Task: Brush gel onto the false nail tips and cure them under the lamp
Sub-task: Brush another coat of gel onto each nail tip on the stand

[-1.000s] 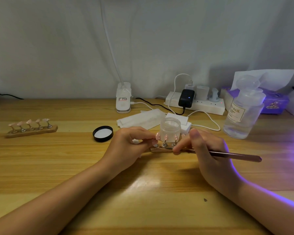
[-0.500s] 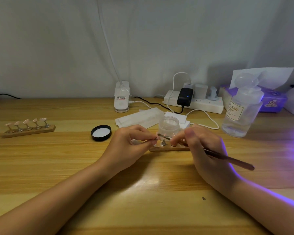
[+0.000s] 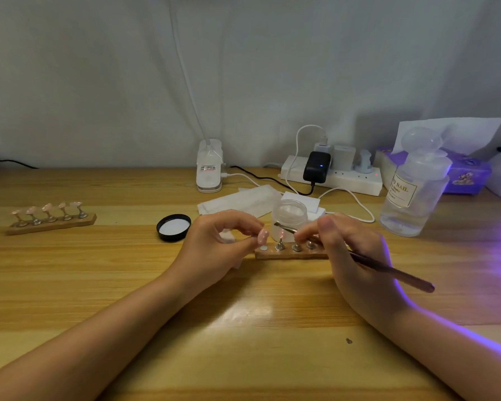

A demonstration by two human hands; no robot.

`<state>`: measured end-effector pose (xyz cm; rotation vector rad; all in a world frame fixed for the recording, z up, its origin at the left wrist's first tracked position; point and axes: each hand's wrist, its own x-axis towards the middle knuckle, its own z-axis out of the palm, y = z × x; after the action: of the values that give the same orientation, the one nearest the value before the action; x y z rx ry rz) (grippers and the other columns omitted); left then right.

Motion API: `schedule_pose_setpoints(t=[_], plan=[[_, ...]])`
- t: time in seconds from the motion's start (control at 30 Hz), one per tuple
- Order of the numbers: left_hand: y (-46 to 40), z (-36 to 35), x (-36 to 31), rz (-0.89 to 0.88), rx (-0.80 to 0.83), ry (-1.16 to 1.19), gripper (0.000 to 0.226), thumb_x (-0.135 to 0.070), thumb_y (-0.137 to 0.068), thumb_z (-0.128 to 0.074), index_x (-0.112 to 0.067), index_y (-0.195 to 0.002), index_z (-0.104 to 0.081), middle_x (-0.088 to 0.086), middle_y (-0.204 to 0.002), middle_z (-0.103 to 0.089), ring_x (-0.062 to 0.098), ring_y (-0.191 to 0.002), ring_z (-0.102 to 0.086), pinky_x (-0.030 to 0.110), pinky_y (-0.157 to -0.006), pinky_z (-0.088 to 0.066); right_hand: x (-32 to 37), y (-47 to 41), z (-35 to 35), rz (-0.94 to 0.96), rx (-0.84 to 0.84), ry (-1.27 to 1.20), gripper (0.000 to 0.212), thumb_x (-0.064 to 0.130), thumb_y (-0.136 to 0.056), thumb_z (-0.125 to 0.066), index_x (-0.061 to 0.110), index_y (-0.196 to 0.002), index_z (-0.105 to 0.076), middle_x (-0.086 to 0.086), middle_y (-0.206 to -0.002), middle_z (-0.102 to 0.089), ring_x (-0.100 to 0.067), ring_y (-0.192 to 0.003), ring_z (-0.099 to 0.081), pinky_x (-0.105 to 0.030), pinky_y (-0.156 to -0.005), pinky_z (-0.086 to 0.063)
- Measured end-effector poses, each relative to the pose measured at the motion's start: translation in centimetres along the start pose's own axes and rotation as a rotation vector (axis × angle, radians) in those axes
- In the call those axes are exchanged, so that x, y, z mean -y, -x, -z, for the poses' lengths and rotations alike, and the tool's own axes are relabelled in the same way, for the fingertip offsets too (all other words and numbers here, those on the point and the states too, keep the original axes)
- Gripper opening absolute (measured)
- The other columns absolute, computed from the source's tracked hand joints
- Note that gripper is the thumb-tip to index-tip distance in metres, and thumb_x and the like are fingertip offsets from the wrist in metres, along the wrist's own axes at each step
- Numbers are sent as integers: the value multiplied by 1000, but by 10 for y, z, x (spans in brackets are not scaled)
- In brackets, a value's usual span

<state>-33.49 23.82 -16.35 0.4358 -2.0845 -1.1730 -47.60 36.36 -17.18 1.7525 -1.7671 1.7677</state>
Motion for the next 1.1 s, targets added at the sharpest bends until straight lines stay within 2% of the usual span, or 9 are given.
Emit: schedule_pose_setpoints(t=[0.1, 0.2, 0.37, 0.57, 0.67, 0.73, 0.83, 0.97, 1.1], plan=[[2, 0, 0, 22, 18, 22, 9, -26, -71, -70, -20, -78, -72, -7, -67, -66, 18, -45, -51, 31, -46, -49, -2, -1, -1, 85, 34, 73, 48, 44, -94, -32, 16, -81, -69, 9, -76, -65, -11, -74, -60, -42, -69, -46], [2, -1, -1, 41, -9, 40, 11, -27, -67, -70, -23, -76, -72, -3, -72, -68, 33, -57, -57, 39, -48, -51, -4, 1, -1, 196, 68, 142, 52, 44, -96, -31, 14, -82, -70, 9, -75, -64, -12, -72, -60, -43, -66, -45], [2, 0, -3, 15, -3, 19, 13, -28, -66, -70, -21, -77, -73, 5, -74, -69, 27, -67, -62, 26, -53, -52, -5, 4, -3, 302, 107, 130, 56, 41, -99, -30, 15, -72, -71, 23, -73, -52, 7, -72, -49, -39, -69, -42], [0, -1, -2, -13, 1, 0, 10, -20, -67, -71, -21, -77, -73, 4, -77, -69, 24, -72, -61, 21, -55, -50, -4, 1, -2, 189, 58, 122, 53, 43, -97, -30, 14, -80, -70, 7, -75, -65, -15, -72, -60, -43, -66, -45], [0, 0, -1, -9, 4, -18, 13, -8, -71, -73, -19, -78, -73, 3, -78, -68, 23, -72, -61, 21, -55, -50, -4, 1, -3, 207, 78, 120, 54, 42, -97, -30, 14, -74, -71, 14, -73, -62, -2, -73, -58, -40, -67, -44], [0, 0, -1, -9, 6, -24, 12, -9, -72, -73, -18, -79, -73, 1, -76, -68, 21, -71, -60, 19, -53, -50, -4, 3, -2, 214, 80, 97, 58, 42, -98, -29, 13, -66, -69, 14, -67, -62, 8, -70, -53, -37, -69, -42], [1, 0, -1, -3, 4, -21, 11, -9, -73, -73, -19, -79, -73, -1, -75, -67, 22, -67, -60, 21, -50, -50, -5, 4, -1, 212, 45, 73, 57, 41, -98, -30, 13, -67, -69, 12, -67, -62, 4, -69, -54, -34, -68, -42], [1, 0, -1, 2, 9, -26, 16, -6, -74, -72, -21, -79, -73, 0, -75, -67, 22, -68, -59, 23, -51, -50, -3, 0, -4, 200, 55, 143, 49, 40, -96, -34, 13, -78, -71, 7, -72, -65, -15, -70, -60, -42, -65, -45], [0, 0, -1, 18, 0, -37, 14, -9, -74, -73, -22, -78, -72, 2, -73, -66, 23, -65, -58, 16, -52, -48, -4, 2, -3, 216, 83, 103, 54, 40, -97, -33, 15, -67, -69, 12, -67, -64, 3, -68, -55, -41, -66, -43]])
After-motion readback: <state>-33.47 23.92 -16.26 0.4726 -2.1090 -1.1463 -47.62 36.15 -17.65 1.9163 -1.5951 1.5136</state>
